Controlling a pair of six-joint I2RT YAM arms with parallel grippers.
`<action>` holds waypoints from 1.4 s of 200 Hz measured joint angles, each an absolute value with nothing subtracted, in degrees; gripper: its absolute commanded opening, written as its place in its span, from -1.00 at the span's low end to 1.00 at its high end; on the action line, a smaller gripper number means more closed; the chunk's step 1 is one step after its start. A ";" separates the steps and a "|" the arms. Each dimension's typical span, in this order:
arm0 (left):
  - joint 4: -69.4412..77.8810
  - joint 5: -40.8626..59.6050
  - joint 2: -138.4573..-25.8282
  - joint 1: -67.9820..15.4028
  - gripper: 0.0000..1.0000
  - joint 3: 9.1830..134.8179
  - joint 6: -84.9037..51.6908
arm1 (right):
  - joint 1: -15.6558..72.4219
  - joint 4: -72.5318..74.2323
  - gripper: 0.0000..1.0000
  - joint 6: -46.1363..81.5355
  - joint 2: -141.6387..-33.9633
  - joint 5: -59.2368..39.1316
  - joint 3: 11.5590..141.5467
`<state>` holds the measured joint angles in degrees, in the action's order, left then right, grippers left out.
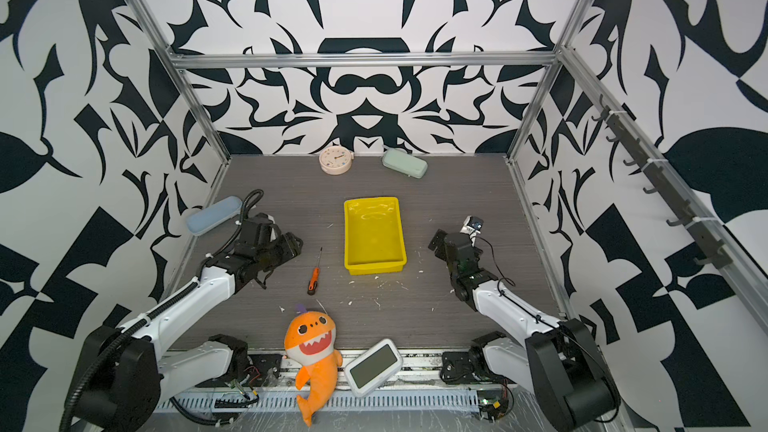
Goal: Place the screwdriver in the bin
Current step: 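Reach the left gripper down over the orange screwdriver handle while the right arm shifts slightly, then close the left gripper on the orange screwdriver handle and lift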
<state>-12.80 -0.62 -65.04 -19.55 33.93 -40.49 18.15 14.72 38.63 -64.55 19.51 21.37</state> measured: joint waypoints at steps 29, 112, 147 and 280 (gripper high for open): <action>-14.76 -0.16 -65.47 -20.95 -0.01 32.45 -39.35 | 18.15 15.62 0.99 38.76 -64.53 19.44 21.37; -16.51 -1.50 -78.11 -31.46 -0.06 35.22 -39.22 | 18.15 16.58 0.99 39.05 -64.62 19.51 21.34; -16.58 -3.18 -82.83 -34.74 -0.07 38.57 -39.20 | 18.15 16.51 0.98 39.05 -64.71 19.59 21.34; -23.53 -12.29 -89.38 -36.49 -0.89 46.04 -39.24 | 18.15 14.76 0.98 39.31 -65.69 21.04 21.61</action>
<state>-23.53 -12.29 -89.38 -36.49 46.04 -39.24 18.15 14.76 39.31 -65.69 21.04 21.61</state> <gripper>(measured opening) 0.183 0.989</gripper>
